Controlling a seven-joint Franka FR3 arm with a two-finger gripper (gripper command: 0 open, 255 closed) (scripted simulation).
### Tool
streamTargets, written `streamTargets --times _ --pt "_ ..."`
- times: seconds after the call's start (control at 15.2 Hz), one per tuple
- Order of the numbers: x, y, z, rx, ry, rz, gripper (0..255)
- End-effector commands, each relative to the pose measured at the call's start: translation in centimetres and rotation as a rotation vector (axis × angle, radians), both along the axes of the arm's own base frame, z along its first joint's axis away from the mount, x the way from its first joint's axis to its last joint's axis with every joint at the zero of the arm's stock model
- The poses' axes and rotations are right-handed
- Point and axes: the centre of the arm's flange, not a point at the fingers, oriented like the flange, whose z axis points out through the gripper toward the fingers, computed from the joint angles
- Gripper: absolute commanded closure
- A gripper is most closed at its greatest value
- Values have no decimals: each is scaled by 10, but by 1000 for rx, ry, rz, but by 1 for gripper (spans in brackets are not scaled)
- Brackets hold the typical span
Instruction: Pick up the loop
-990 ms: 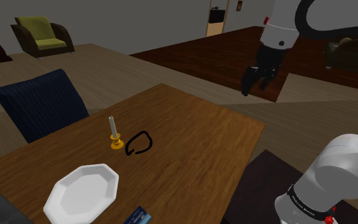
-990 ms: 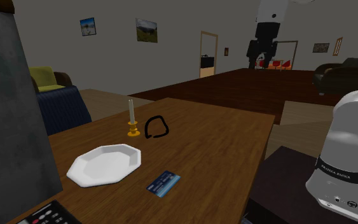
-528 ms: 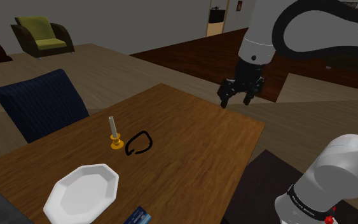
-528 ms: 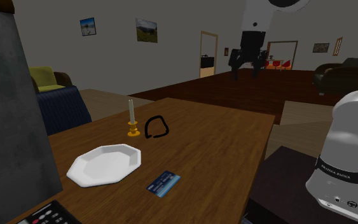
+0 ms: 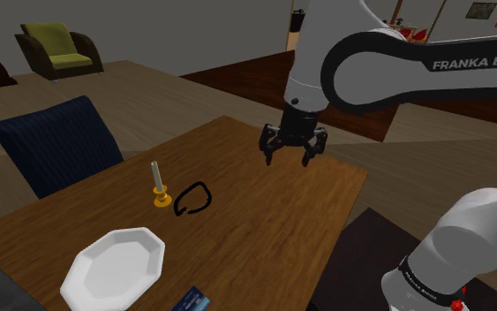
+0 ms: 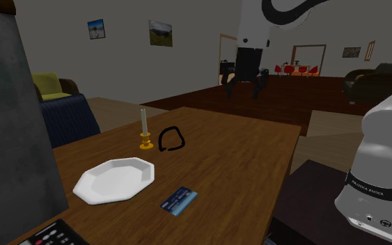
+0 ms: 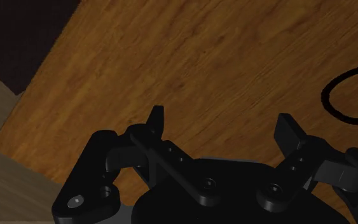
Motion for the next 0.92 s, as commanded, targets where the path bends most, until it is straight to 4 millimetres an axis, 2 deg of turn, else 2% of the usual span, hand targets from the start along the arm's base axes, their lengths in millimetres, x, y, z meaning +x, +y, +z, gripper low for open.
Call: streamTargets --times 0.0,0.4,0.86 --pt "12 21 -7 15 0 -64 0" --pt "56 78 -32 51 2 -242 0" --pt "119 135 -59 94 4 -449 0"
